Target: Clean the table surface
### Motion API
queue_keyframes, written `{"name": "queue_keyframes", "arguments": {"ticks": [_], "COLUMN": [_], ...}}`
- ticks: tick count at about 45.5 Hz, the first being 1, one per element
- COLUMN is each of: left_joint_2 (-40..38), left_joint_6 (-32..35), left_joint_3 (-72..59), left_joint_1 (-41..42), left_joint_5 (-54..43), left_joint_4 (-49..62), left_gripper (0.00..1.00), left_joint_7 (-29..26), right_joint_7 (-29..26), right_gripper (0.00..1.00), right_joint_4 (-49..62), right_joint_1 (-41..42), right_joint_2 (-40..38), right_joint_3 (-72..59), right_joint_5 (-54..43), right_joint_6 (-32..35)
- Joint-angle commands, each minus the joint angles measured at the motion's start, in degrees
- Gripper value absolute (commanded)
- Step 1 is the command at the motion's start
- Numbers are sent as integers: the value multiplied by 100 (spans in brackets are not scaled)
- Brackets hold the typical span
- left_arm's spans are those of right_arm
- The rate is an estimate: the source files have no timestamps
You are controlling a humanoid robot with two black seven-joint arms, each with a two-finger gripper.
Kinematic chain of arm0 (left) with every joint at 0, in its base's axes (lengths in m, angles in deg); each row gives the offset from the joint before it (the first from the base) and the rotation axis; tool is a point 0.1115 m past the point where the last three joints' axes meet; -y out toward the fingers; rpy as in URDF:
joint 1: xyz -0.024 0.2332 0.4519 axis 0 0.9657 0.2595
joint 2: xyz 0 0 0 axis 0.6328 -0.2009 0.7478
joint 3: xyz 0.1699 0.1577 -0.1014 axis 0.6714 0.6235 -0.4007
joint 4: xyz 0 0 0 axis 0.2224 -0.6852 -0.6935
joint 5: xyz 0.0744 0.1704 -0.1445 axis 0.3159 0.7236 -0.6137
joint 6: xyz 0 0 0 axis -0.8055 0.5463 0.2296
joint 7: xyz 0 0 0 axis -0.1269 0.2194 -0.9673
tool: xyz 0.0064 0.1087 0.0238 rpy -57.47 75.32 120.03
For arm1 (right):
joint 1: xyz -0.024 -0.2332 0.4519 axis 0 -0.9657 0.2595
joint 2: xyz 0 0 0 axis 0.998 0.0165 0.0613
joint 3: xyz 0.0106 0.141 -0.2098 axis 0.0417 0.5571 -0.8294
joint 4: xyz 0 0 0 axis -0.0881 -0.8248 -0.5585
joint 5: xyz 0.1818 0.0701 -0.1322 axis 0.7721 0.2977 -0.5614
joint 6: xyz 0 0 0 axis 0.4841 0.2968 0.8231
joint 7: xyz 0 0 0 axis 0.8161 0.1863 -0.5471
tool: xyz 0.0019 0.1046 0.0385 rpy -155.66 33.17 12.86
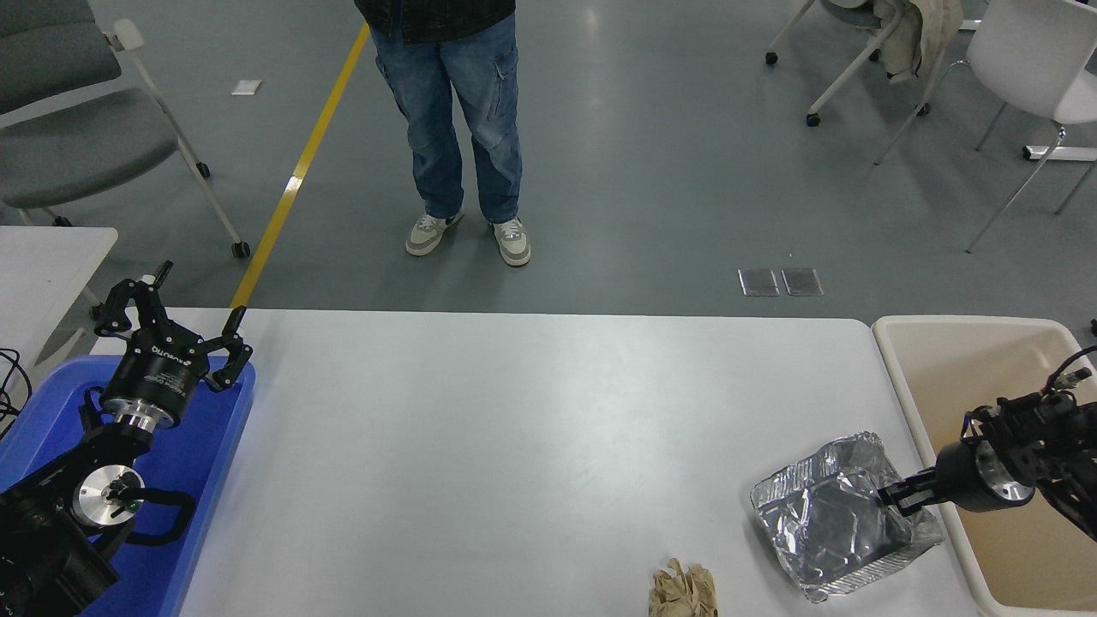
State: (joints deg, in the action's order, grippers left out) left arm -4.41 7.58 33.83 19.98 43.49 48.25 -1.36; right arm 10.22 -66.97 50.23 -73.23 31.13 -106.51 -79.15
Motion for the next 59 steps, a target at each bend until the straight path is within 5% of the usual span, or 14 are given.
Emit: {"name": "queue_keyframes", "arguments": {"ticks": [1,23,43,59], "left_joint_2": [2,2,-7,2], "left_joint_6": [5,-4,5,-4], "left_joint_3": [0,0,0,0], "left_joint_1": [0,0,0,0], "left_joint_5": [0,0,0,0], "left_joint_4": [1,1,1,1], "left_gripper": [100,100,100,100], "left_joint_7": [0,0,0,0], "right_joint_7": [172,497,497,497], "right_gripper": [0,0,0,0], "right_joint_4": [1,-95,-833,-1010], "right_joint_1": [36,712,2356,2822], "right_joint_2": [-7,-86,-666,-1027], "right_joint_3": [80,89,98,669], "right_joint_5": [35,948,1590,1801], "right_joint_6": [-6,169,969,1628]}}
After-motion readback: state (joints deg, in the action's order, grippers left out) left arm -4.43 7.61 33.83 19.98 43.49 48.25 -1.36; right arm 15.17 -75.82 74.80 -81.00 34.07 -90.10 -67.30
